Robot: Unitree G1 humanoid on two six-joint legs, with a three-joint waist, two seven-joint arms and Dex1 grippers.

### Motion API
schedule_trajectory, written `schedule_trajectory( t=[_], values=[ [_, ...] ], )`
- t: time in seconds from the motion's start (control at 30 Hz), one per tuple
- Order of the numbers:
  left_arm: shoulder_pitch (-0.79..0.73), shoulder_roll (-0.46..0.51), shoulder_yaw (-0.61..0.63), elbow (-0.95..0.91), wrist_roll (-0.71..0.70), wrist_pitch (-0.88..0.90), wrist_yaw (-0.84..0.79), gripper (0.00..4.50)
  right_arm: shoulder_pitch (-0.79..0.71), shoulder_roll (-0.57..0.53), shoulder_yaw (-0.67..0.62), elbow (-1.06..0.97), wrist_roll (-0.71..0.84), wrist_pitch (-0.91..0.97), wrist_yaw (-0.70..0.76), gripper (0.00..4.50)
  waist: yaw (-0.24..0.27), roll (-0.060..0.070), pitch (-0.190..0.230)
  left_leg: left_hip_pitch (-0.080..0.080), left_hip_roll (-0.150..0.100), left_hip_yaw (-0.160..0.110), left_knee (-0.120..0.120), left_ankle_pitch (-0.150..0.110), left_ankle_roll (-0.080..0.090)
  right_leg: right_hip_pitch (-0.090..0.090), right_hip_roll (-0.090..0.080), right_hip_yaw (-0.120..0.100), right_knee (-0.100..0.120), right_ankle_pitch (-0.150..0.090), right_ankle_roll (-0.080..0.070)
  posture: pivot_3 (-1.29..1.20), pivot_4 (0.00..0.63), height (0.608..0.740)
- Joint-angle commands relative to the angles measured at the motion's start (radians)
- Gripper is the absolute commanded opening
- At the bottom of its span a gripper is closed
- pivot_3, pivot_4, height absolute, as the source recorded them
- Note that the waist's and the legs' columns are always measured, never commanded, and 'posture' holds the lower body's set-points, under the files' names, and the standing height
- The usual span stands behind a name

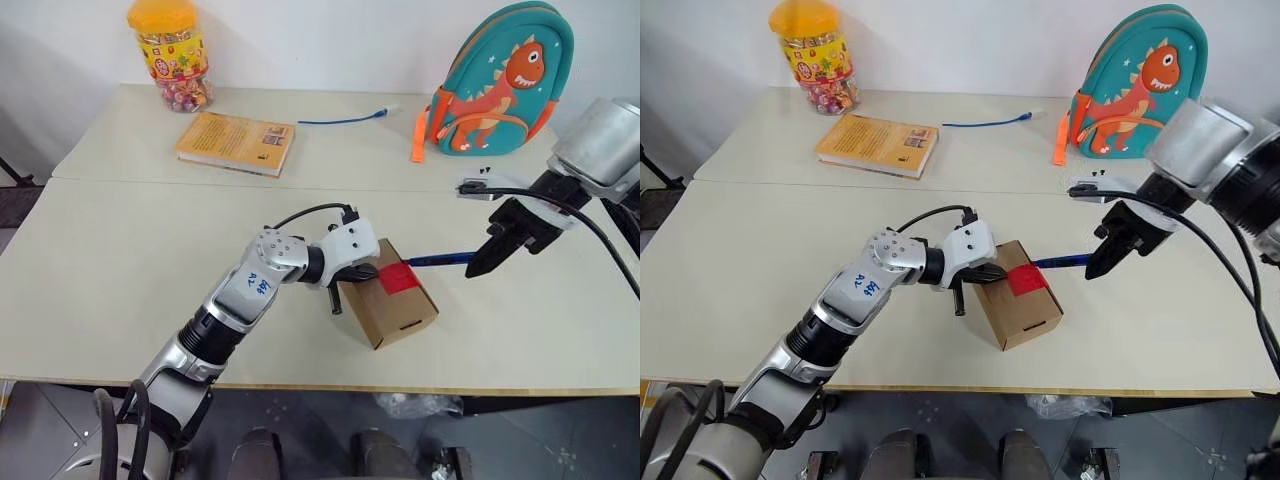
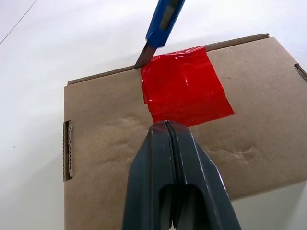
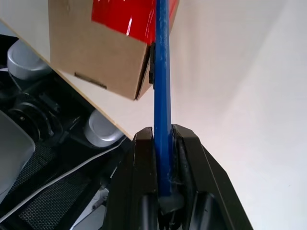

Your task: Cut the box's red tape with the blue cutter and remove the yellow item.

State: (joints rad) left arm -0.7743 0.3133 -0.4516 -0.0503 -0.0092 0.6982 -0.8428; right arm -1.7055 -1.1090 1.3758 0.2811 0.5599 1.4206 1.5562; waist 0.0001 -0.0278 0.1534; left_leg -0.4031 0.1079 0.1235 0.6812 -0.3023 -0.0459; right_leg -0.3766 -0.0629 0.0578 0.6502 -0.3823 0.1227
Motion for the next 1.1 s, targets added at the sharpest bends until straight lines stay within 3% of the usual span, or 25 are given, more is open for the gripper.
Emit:
schedule_trajectory(
  t=[0.03,0.47,0.83,1.1],
  values=[
    [0.098,0.033,-0.133,0.097,0.038,0.11,-0.03,0.0,0.023,-0.036,0.017,-0.054,0.016,0.034,0.058,0.16,0.0,0.0,0.0,0.0,0.0,0.0,0.0,0.0,0.0,0.0,0.0,0.0,-0.001,0.0,0.0,0.0,0.15,0.74],
    [0.101,0.05,-0.127,0.077,0.033,0.125,-0.032,0.0,0.152,-0.036,-0.088,-0.074,-0.049,0.041,0.058,0.16,-0.002,0.0,0.0,0.001,0.0,-0.001,0.0,0.0,0.0,0.001,0.0,0.0,-0.004,0.0,0.0,0.0,0.15,0.74],
    [0.097,0.048,-0.129,0.09,0.035,0.126,-0.03,0.0,0.173,-0.193,-0.118,-0.316,0.035,0.165,0.058,0.16,-0.001,0.001,-0.001,0.001,0.0,-0.002,-0.001,-0.002,0.0,0.001,0.0,0.0,-0.006,0.0,0.0,0.0,0.15,0.74],
    [0.087,0.035,-0.128,0.11,0.034,0.116,-0.031,0.0,0.247,-0.243,-0.194,-0.344,0.091,0.194,0.005,0.16,-0.002,0.001,-0.001,0.001,0.0,-0.002,0.0,-0.003,0.001,0.001,0.0,0.001,-0.006,0.0,-0.001,0.0,0.15,0.74]
  ],
)
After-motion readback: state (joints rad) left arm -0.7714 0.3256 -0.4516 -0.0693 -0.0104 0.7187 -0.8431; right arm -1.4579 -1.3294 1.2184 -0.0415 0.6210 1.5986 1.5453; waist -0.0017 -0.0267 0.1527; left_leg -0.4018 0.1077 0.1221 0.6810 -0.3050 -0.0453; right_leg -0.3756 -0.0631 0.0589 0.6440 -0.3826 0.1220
